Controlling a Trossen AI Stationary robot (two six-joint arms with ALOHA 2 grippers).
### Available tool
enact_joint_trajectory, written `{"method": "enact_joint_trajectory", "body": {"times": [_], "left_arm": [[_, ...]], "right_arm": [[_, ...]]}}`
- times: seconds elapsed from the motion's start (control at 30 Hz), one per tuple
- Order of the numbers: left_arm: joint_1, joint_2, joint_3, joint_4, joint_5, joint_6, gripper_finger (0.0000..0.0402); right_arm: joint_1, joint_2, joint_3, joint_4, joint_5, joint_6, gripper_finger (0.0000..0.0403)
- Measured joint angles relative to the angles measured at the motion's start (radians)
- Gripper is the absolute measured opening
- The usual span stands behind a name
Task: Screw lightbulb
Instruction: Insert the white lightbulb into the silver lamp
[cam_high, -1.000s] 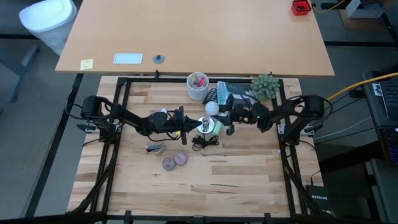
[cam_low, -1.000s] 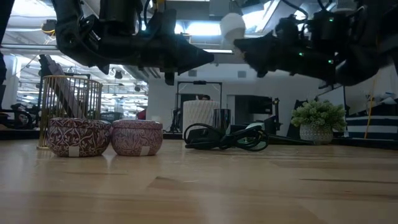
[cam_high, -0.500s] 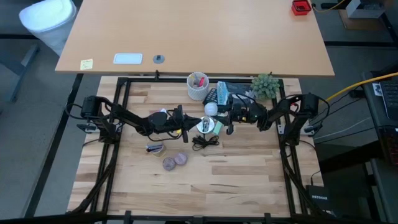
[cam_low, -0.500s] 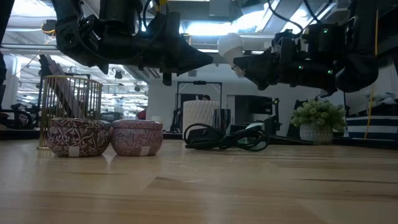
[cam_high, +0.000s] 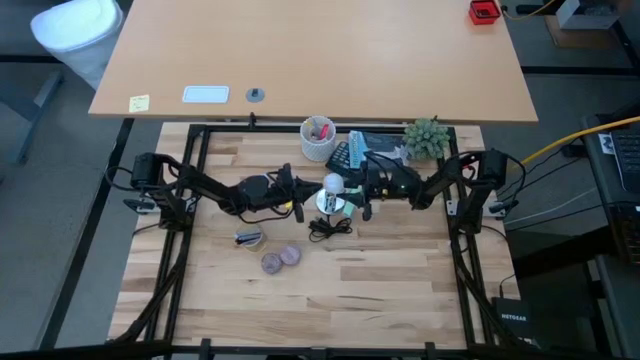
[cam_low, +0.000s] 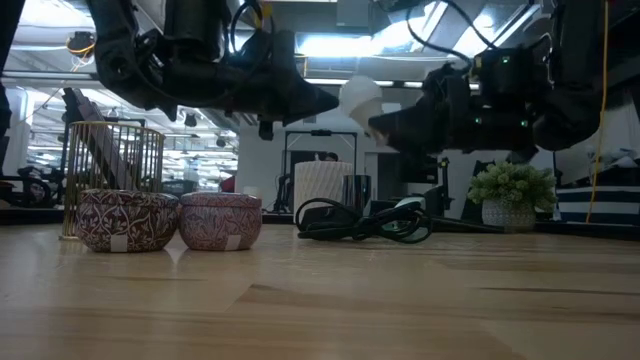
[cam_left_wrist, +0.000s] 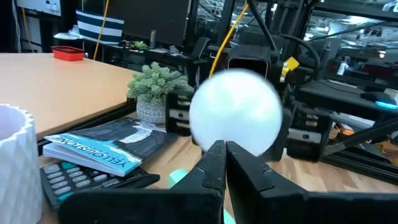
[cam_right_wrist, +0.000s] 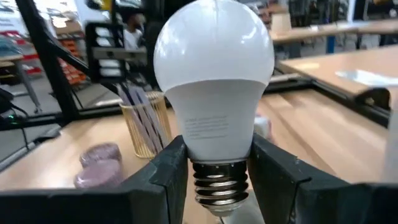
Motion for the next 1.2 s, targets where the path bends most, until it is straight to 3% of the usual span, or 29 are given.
{"method": "enact_joint_trajectory", "body": {"times": [0.3, 0.6, 1.2], "left_arm": [[0.017, 0.0, 0.016, -0.013, 0.001, 0.001, 0.0004], [0.017, 0.0, 0.112, -0.129, 0.002, 0.109, 0.0004], [0.016, -0.002, 0.147, -0.246, 0.002, 0.116, 0.0004]], "right_arm": [[0.0, 0.0, 0.0, -0.044, 0.028, -0.002, 0.0148], [0.0, 0.0, 0.0, -0.069, 0.028, -0.004, 0.0148], [0.0, 0.001, 0.089, -0.281, 0.025, -0.027, 0.0147]]}}
